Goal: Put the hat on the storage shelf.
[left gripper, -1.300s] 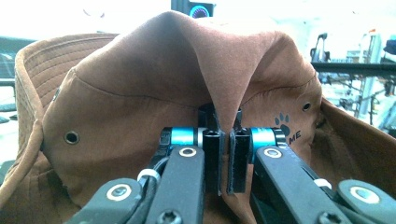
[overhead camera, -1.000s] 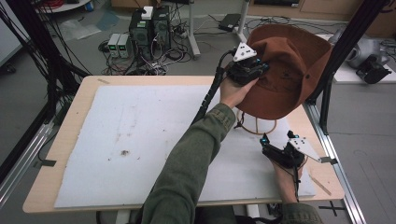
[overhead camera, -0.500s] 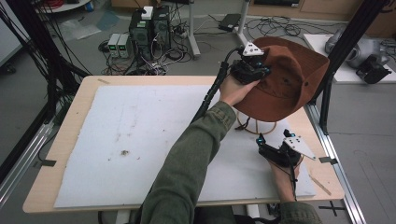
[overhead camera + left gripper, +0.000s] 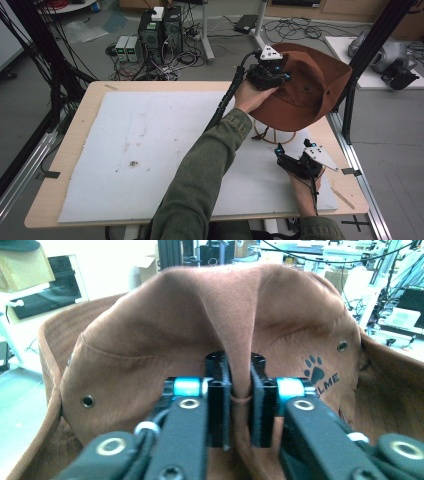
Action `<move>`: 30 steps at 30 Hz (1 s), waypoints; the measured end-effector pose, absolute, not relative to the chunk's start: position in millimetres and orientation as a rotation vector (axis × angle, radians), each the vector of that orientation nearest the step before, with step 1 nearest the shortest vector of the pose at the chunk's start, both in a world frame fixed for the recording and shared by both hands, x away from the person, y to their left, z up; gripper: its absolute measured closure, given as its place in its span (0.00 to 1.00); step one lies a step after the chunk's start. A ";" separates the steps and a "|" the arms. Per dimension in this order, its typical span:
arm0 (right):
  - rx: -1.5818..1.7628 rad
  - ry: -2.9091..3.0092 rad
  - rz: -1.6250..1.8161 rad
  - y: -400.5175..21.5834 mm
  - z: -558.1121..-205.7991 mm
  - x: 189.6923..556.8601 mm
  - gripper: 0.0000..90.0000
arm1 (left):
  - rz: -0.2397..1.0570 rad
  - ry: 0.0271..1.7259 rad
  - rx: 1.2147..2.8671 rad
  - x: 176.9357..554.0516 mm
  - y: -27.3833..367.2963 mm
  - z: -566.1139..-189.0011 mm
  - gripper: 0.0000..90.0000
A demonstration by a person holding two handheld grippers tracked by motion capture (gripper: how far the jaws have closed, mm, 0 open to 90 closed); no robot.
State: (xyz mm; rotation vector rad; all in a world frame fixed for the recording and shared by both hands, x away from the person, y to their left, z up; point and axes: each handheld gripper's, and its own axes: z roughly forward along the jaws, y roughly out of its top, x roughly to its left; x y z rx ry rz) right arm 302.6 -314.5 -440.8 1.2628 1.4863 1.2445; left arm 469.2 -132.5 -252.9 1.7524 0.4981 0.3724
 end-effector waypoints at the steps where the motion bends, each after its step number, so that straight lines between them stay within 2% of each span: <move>1: 1.263 1.486 1.245 -314.5 -440.8 302.6 0.04 | 0.370 0.506 1.753 469.6 -132.4 -253.0 0.85; 2: 1.266 1.484 1.246 -314.8 -441.1 303.2 0.04 | 0.371 0.514 1.750 470.0 -132.1 -252.9 0.75; 3: 1.266 1.484 1.246 -314.8 -441.1 303.2 0.04 | 0.370 0.517 1.750 470.3 -131.2 -252.8 0.75; 4: 1.265 1.480 1.249 -315.8 -441.5 304.2 0.04 | 0.374 0.518 1.746 470.5 -130.8 -252.7 0.63; 5: 1.265 1.480 1.249 -315.8 -441.5 304.2 0.04 | 0.381 0.525 1.739 470.1 -130.6 -252.4 0.63; 6: 1.278 1.482 1.249 -316.2 -441.5 303.9 0.04 | 0.394 0.518 1.729 469.7 -129.5 -251.0 0.52; 7: 1.278 1.482 1.249 -316.2 -441.5 303.9 0.04 | 0.394 0.518 1.729 469.7 -129.5 -251.0 0.46; 8: 1.277 1.482 1.249 -316.3 -441.4 303.9 0.04 | 0.397 0.512 1.721 469.3 -128.7 -250.1 0.46; 12: 1.266 1.484 1.247 -316.3 -441.2 303.5 0.04 | 0.411 0.502 1.693 467.5 -125.3 -245.9 0.25; 20: 1.265 1.490 1.250 -316.0 -442.1 305.0 0.04 | 0.455 0.505 1.676 454.2 -107.9 -236.0 0.19; 30: 1.262 1.473 1.245 -317.5 -439.8 304.8 0.04 | 0.526 0.548 1.617 420.3 -44.8 -223.8 0.18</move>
